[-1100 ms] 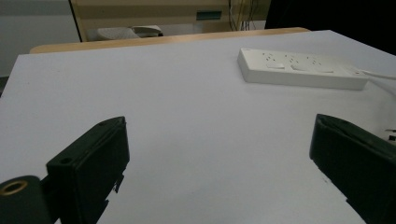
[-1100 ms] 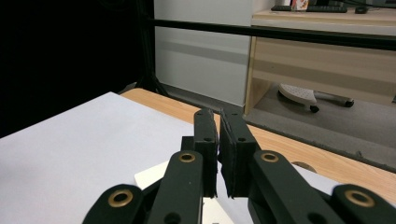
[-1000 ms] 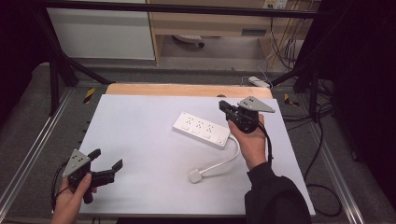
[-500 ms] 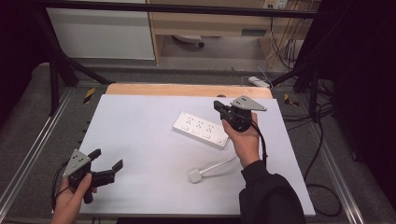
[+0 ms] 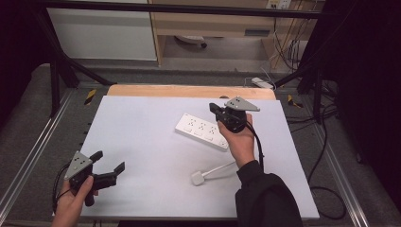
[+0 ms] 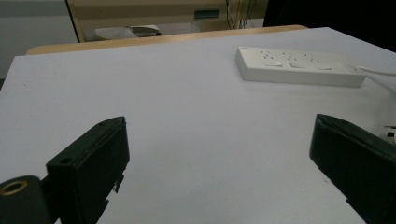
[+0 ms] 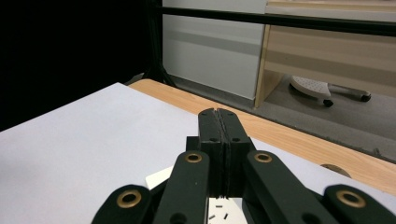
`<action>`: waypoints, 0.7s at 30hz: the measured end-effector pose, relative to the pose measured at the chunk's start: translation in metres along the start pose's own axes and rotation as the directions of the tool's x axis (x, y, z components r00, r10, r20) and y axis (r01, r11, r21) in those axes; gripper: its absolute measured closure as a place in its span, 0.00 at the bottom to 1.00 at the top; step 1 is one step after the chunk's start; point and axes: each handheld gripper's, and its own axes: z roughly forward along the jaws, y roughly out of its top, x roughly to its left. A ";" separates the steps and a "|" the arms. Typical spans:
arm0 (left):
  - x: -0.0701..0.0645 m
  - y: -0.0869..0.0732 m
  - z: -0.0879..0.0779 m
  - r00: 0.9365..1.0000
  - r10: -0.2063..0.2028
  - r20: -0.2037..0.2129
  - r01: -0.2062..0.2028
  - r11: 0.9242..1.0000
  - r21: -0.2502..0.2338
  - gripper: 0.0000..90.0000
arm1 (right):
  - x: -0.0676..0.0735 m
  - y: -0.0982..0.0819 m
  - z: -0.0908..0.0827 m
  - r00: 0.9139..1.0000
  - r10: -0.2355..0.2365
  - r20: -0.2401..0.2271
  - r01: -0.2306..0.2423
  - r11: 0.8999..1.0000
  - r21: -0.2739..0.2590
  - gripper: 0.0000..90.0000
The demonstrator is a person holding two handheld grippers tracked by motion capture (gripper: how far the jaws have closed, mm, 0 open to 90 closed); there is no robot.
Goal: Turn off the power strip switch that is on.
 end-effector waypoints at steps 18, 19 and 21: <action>0.000 0.000 0.000 1.000 -0.001 0.001 0.001 1.000 -0.001 0.05 | 0.009 -0.008 0.018 1.000 -0.006 -0.016 0.007 0.999 0.034 0.99; 0.000 0.000 0.000 1.000 0.000 0.001 0.000 1.000 -0.001 0.05 | 0.009 -0.008 0.019 1.000 -0.006 -0.016 0.007 0.999 0.033 0.99; 0.000 0.000 0.000 1.000 0.000 0.002 0.000 1.000 -0.001 0.05 | 0.010 -0.010 0.021 1.000 -0.006 -0.016 0.006 0.999 0.037 0.99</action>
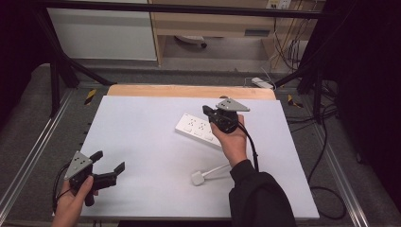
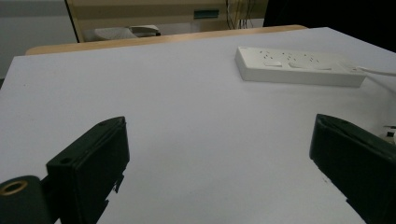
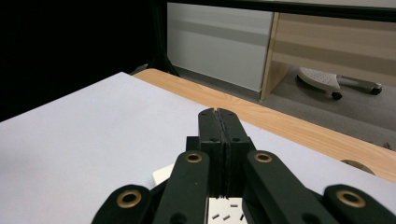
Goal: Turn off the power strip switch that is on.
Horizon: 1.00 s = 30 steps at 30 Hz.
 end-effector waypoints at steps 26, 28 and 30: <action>0.000 0.000 0.000 1.000 0.002 0.002 -0.002 1.000 0.000 0.05 | 0.011 -0.018 0.022 1.000 -0.013 -0.015 0.014 0.998 0.063 0.99; 0.000 0.000 0.000 1.000 0.000 0.002 0.000 1.000 0.000 0.05 | 0.012 -0.019 0.024 1.000 -0.010 -0.015 0.011 0.998 0.067 0.99; 0.000 0.000 0.000 1.000 0.000 0.002 0.000 1.000 0.000 0.05 | 0.012 -0.021 0.025 1.000 -0.006 -0.012 0.007 0.997 0.073 0.99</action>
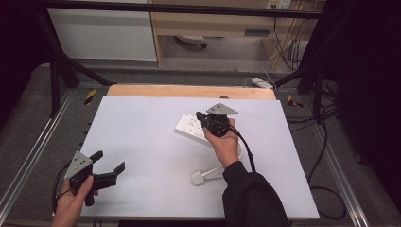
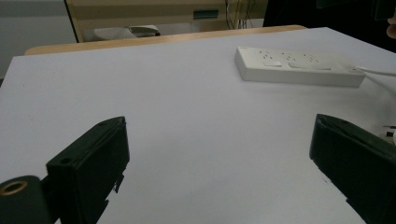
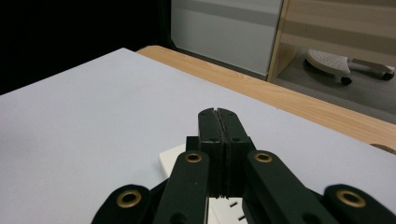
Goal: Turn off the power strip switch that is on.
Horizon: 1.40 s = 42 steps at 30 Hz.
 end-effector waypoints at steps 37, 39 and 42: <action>0.000 0.000 0.000 1.000 0.001 0.002 -0.001 1.000 0.001 0.05 | 0.003 -0.036 0.017 0.999 0.035 0.010 -0.036 0.997 0.070 0.99; 0.000 0.000 0.000 1.000 0.003 0.002 -0.003 1.000 0.003 0.05 | 0.002 -0.037 0.017 0.999 0.032 0.011 -0.033 0.997 0.075 0.99; 0.000 0.000 0.000 1.000 0.007 0.001 -0.007 1.000 0.003 0.05 | 0.002 -0.038 0.018 0.999 0.035 0.013 -0.036 0.996 0.083 0.99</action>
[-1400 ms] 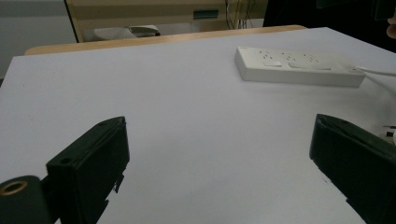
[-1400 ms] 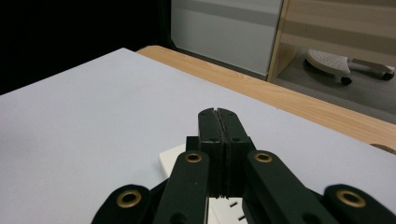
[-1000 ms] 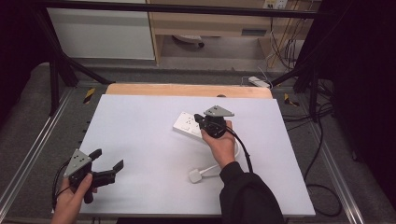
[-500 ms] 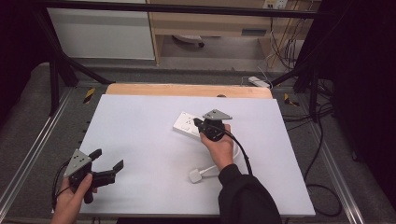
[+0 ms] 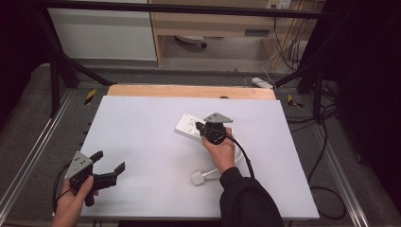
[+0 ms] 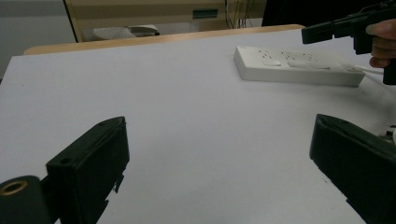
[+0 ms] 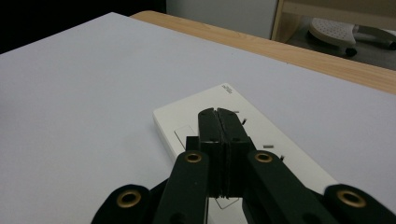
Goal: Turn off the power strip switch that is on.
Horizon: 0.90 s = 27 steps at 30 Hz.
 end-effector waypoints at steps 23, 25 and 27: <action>0.000 0.000 0.000 1.000 0.000 0.000 0.000 1.000 0.000 0.05 | 0.000 -0.009 0.010 1.000 -0.003 0.005 0.003 0.999 0.043 0.99; 0.000 0.000 0.000 1.000 0.001 0.001 -0.001 1.000 0.001 0.05 | 0.000 -0.010 0.011 1.000 0.003 0.005 -0.003 0.999 0.049 0.99; 0.000 0.000 0.000 1.000 0.000 0.001 0.000 1.000 0.000 0.05 | 0.000 -0.011 0.012 1.000 0.002 0.008 -0.002 0.999 0.055 0.99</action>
